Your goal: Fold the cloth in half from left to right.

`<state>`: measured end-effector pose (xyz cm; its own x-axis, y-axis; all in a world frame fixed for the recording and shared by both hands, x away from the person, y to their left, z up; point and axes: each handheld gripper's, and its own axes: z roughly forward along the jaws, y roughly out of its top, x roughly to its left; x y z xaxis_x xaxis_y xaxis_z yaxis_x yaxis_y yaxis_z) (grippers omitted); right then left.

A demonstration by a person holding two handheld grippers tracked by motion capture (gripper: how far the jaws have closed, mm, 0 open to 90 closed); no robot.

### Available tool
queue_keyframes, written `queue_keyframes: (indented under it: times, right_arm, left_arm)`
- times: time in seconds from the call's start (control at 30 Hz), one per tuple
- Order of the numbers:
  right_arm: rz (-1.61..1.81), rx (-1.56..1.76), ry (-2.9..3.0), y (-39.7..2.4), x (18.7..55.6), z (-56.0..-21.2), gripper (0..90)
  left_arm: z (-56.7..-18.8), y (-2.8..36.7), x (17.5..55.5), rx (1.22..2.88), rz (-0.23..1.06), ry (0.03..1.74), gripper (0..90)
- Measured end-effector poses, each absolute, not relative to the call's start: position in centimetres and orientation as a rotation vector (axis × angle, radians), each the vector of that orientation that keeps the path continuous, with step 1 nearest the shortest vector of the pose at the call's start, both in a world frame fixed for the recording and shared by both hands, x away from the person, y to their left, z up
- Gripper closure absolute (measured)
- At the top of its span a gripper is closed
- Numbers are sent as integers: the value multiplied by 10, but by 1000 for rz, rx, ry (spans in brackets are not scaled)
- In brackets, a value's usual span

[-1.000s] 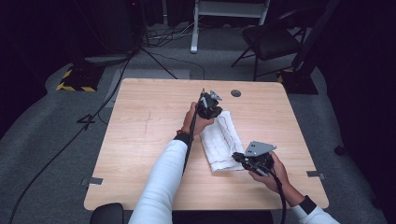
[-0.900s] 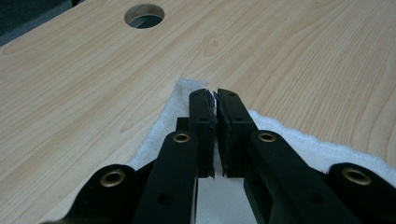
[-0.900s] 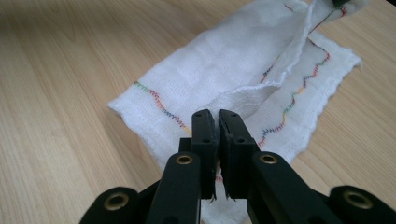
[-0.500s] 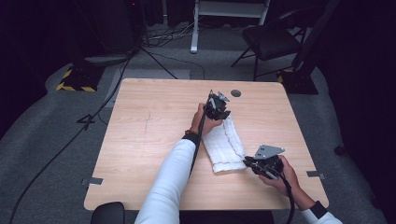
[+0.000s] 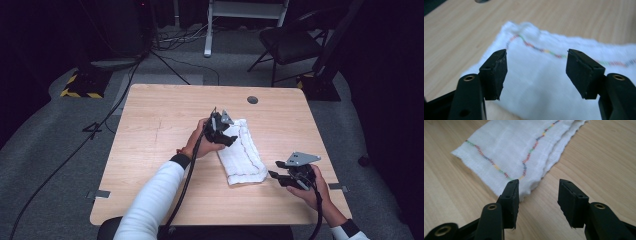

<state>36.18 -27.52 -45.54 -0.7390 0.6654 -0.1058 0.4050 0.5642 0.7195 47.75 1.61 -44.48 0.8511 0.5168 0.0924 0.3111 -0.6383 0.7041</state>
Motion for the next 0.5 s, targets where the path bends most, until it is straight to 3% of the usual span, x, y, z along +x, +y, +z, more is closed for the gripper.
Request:
queue_keyframes:
  times: [0.1,0.27,0.5]
  right_arm:
    - [978,889,2426,-275,368,-456,506]
    - [963,880,2425,-272,379,-459,500]
    - [950,849,2464,-262,393,-464,474]
  left_arm:
    - [-447,17,456,2327,396,531,334]
    - [-455,15,430,2316,327,489,352]
    - [-469,3,413,2377,292,405,329]
